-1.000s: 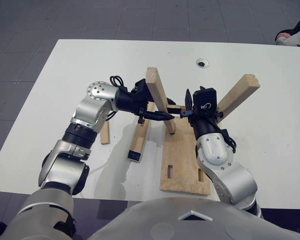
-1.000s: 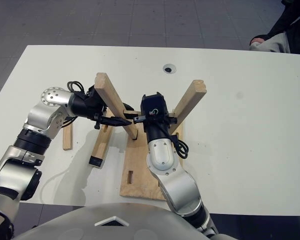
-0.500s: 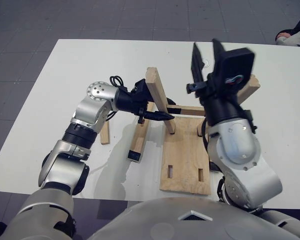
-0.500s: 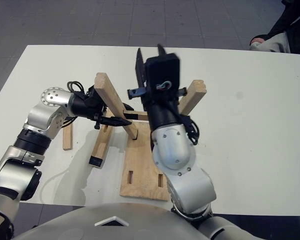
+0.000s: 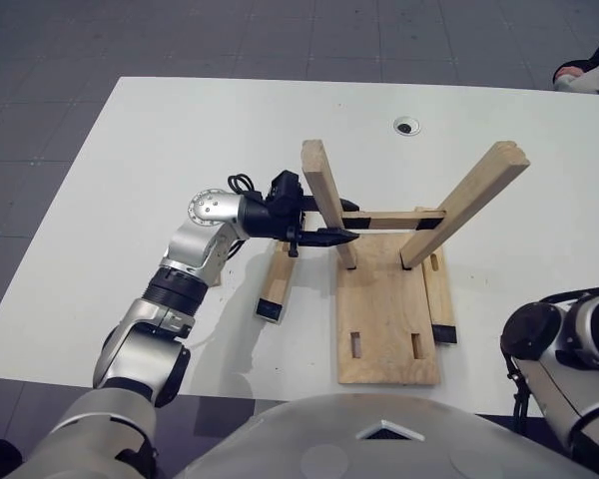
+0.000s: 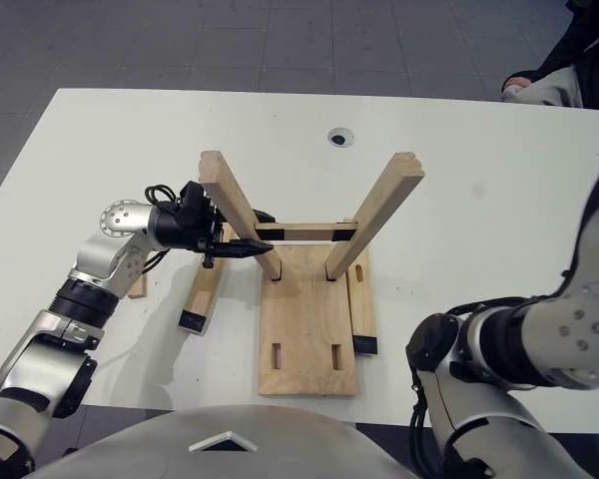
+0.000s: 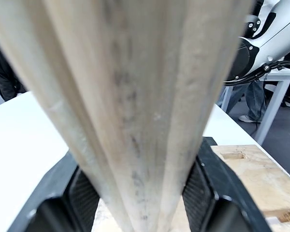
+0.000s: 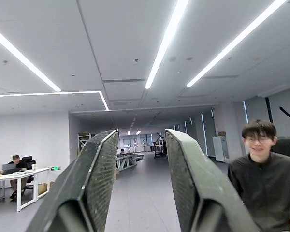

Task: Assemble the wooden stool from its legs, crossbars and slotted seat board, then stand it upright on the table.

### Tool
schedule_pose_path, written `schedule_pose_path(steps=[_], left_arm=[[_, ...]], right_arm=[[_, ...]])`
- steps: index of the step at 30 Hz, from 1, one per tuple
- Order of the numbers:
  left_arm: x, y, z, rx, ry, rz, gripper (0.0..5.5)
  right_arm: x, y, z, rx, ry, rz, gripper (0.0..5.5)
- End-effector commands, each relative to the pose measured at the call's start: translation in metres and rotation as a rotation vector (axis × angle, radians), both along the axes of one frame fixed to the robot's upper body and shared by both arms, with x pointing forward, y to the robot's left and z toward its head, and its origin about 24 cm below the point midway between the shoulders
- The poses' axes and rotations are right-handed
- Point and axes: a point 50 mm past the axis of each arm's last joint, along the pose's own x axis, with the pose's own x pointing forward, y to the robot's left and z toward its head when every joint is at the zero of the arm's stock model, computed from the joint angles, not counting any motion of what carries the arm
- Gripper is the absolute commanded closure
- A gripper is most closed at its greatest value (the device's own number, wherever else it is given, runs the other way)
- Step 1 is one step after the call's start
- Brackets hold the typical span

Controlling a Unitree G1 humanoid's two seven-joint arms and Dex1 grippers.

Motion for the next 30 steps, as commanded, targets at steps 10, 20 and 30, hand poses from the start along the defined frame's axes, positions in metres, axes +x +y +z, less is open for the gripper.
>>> schedule_pose_path(steps=[10, 20, 30], left_arm=[[-0.088, 0.018, -0.123, 0.482, 0.398, -0.089, 3.45], [-0.09, 0.023, -0.116, 0.471, 0.364, -0.172, 3.45], [-0.088, 0.025, -0.116, 0.465, 0.372, -0.154, 3.45]], right_arm=[[0.024, -0.085, -0.145, 0.08, 0.59, 0.415, 3.72], [0.023, -0.069, -0.184, -0.069, 0.775, 0.296, 3.72], [-0.03, 0.129, -0.156, -0.266, 0.6, 0.543, 3.72]])
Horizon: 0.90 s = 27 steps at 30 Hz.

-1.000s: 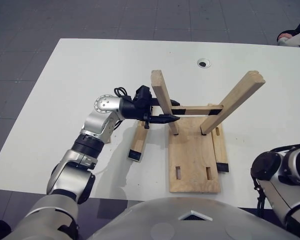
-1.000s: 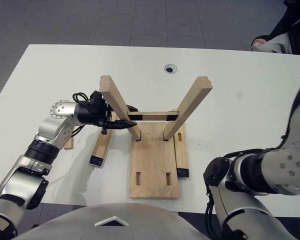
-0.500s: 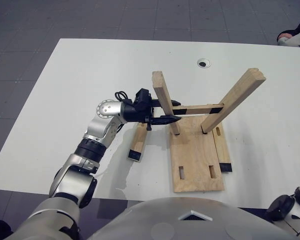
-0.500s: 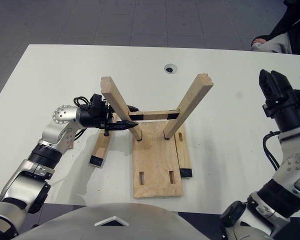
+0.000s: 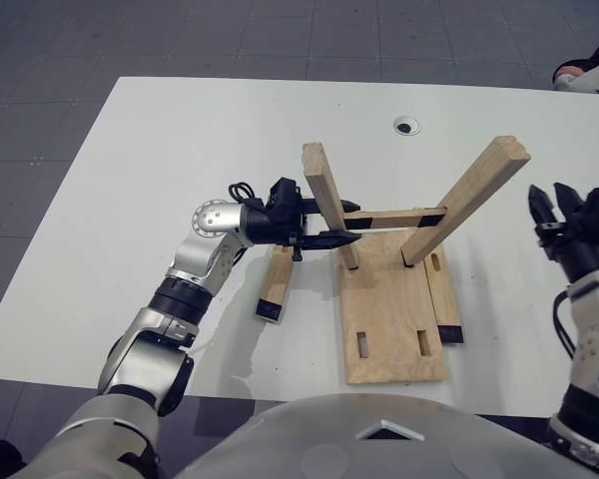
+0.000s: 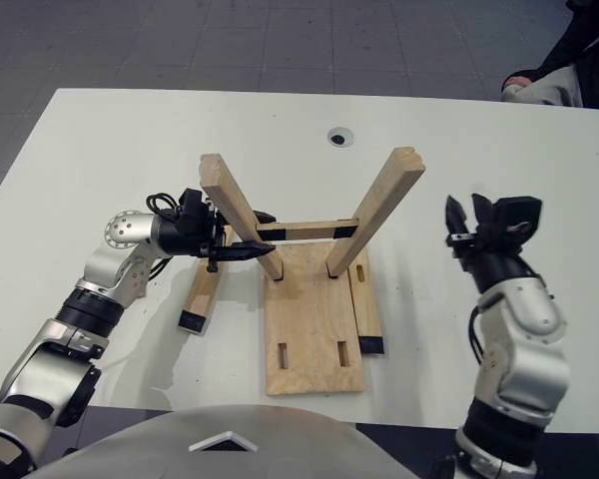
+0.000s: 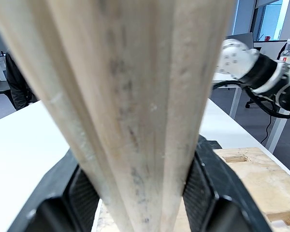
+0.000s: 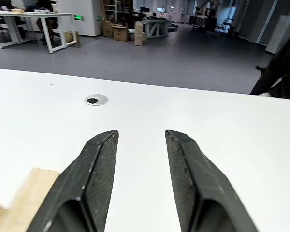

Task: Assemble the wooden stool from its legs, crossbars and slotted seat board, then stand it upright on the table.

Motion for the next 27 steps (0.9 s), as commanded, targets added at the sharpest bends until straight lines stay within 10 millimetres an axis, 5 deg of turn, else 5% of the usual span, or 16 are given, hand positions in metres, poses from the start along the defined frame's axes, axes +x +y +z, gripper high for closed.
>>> schedule_pose_path(steps=[1, 11, 27], left_arm=[[-0.084, 0.025, -0.113, 0.499, 0.405, -0.176, 3.45], [-0.086, 0.027, -0.114, 0.492, 0.41, -0.176, 3.45], [-0.076, 0.033, -0.106, 0.517, 0.369, -0.195, 3.45]], right_arm=[[-0.045, 0.134, 0.032, 0.065, -0.143, 0.388, 3.72], [-0.049, 0.135, 0.026, 0.029, -0.115, 0.29, 3.72], [-0.04, 0.091, 0.018, -0.169, -0.039, 0.302, 3.72]])
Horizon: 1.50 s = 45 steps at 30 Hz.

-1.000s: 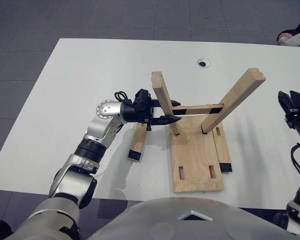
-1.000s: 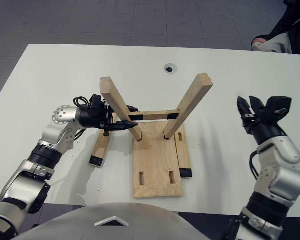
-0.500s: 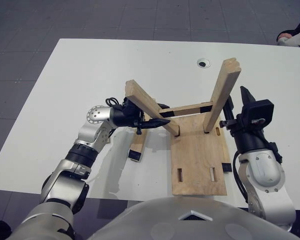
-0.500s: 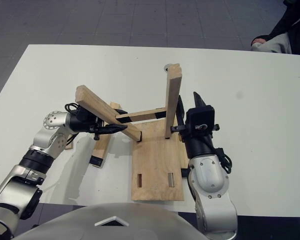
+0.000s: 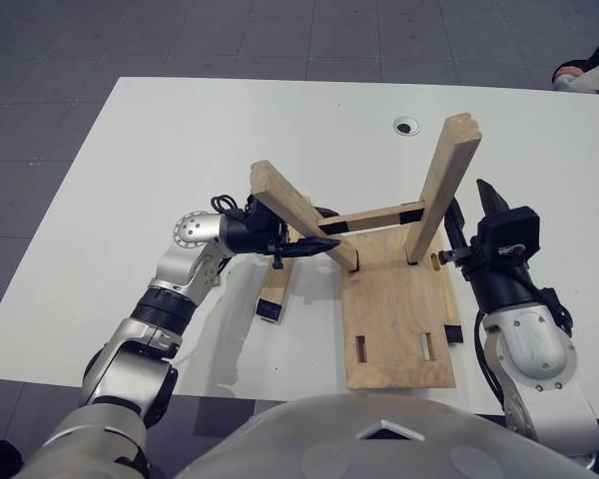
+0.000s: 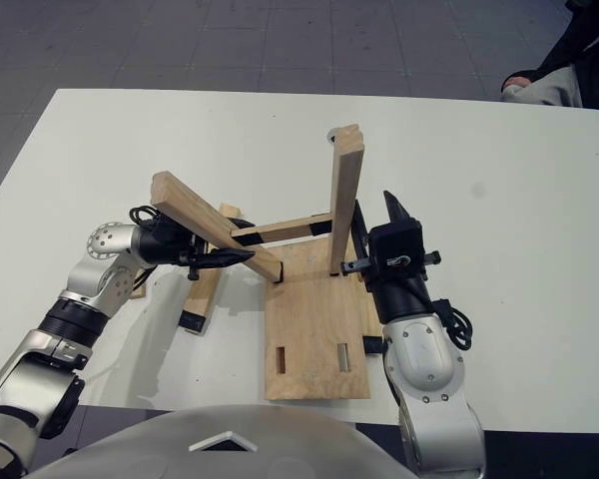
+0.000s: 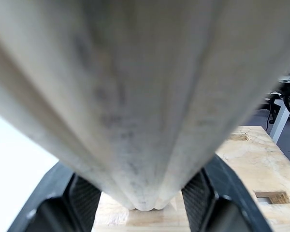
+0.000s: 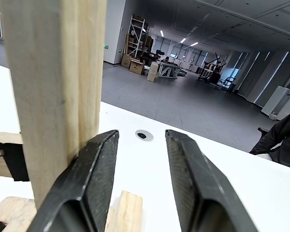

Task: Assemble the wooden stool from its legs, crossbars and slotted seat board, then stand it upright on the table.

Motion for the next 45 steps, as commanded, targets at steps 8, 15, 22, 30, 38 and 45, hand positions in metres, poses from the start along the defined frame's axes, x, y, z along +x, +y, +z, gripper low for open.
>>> schedule_pose_path(steps=[8, 15, 22, 30, 38, 45], left_arm=[[-0.062, 0.006, -0.094, 0.524, 0.325, -0.235, 3.45], [-0.047, 0.017, -0.081, 0.552, 0.293, -0.228, 3.45], [-0.034, 0.022, -0.068, 0.571, 0.255, -0.223, 3.45], [-0.021, 0.02, -0.051, 0.522, 0.24, -0.197, 2.76], [-0.006, 0.009, -0.017, 0.434, 0.193, -0.183, 1.54], [0.007, 0.011, 0.005, 0.342, 0.134, -0.089, 0.39]], right_arm=[[0.015, -0.078, -0.01, -0.174, 0.297, 0.226, 3.72], [0.023, -0.108, -0.029, -0.149, 0.36, 0.146, 3.72], [0.027, -0.122, -0.04, -0.115, 0.366, 0.09, 3.72], [0.031, -0.124, -0.045, -0.092, 0.363, 0.088, 3.76], [0.032, -0.125, -0.046, -0.096, 0.358, 0.097, 3.76], [0.034, -0.127, -0.044, -0.081, 0.345, 0.108, 3.76]])
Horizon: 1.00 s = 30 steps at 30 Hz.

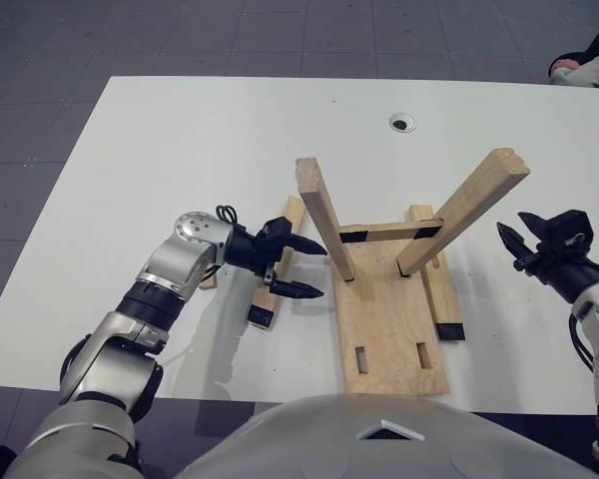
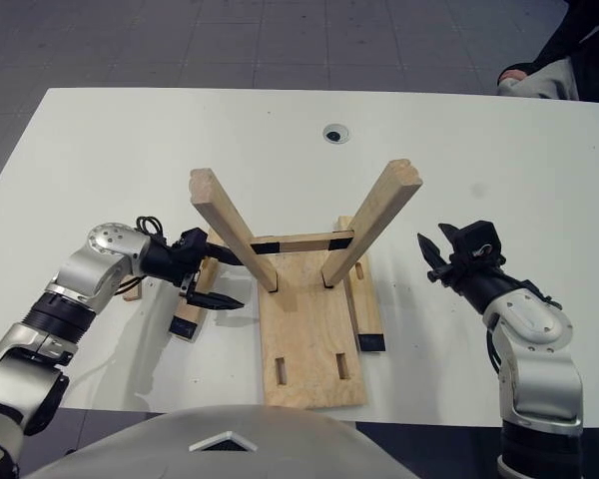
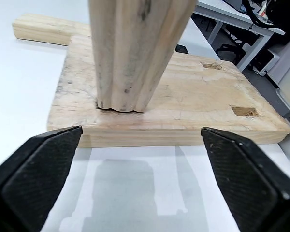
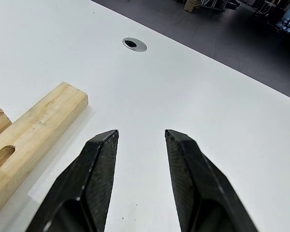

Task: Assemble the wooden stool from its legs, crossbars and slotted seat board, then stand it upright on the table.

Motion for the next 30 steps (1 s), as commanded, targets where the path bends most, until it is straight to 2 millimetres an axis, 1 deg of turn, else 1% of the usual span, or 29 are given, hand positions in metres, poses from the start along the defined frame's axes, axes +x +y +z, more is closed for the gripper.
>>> schedule_pose_path(steps=[1, 3, 4, 7, 10, 11, 13, 15, 16, 18, 20, 23, 25, 27, 30], left_arm=[[0.015, 0.0, 0.027, -0.093, -0.084, 0.074, 0.39], [0.023, 0.004, 0.047, -0.161, -0.139, 0.152, 0.39], [0.029, 0.01, 0.058, -0.173, -0.204, 0.211, 0.39], [0.044, 0.027, 0.083, -0.149, -0.376, 0.363, 0.39], [0.055, 0.044, 0.117, -0.145, -0.563, 0.524, 0.39], [0.057, 0.046, 0.13, -0.15, -0.615, 0.577, 0.39], [0.06, 0.047, 0.147, -0.157, -0.678, 0.644, 0.39], [0.059, 0.041, 0.167, -0.183, -0.704, 0.709, 0.39], [0.057, 0.035, 0.177, -0.197, -0.72, 0.738, 0.39], [0.048, 0.014, 0.198, -0.261, -0.711, 0.785, 0.39], [0.034, -0.007, 0.21, -0.326, -0.673, 0.794, 0.39], [0.014, -0.031, 0.216, -0.377, -0.615, 0.758, 0.39], [0.004, -0.043, 0.218, -0.406, -0.571, 0.739, 0.39], [-0.002, -0.049, 0.221, -0.445, -0.542, 0.736, 0.39], [-0.01, -0.054, 0.229, -0.516, -0.532, 0.737, 0.39]], right_arm=[[0.003, -0.002, 0.007, 0.009, -0.033, 0.006, 3.76], [0.002, 0.001, 0.007, 0.018, -0.041, 0.01, 3.76], [0.001, 0.002, 0.007, 0.021, -0.045, 0.006, 3.76], [0.0, 0.001, 0.007, 0.037, -0.06, -0.02, 3.76], [0.001, -0.001, 0.004, 0.056, -0.068, -0.056, 3.76], [0.002, -0.001, 0.004, 0.063, -0.071, -0.068, 3.76], [0.002, -0.002, 0.004, 0.07, -0.074, -0.08, 3.76], [0.002, -0.001, 0.002, 0.078, -0.072, -0.092, 3.76], [0.002, -0.001, 0.001, 0.087, -0.07, -0.099, 3.76], [0.003, 0.001, -0.002, 0.108, -0.068, -0.114, 3.76], [0.004, 0.004, -0.005, 0.118, -0.067, -0.119, 3.76], [0.004, 0.007, -0.008, 0.127, -0.065, -0.122, 3.76], [0.005, 0.008, -0.009, 0.135, -0.064, -0.124, 3.76], [0.006, 0.01, -0.01, 0.139, -0.063, -0.122, 3.76], [0.006, 0.011, -0.011, 0.142, -0.065, -0.12, 3.76]])
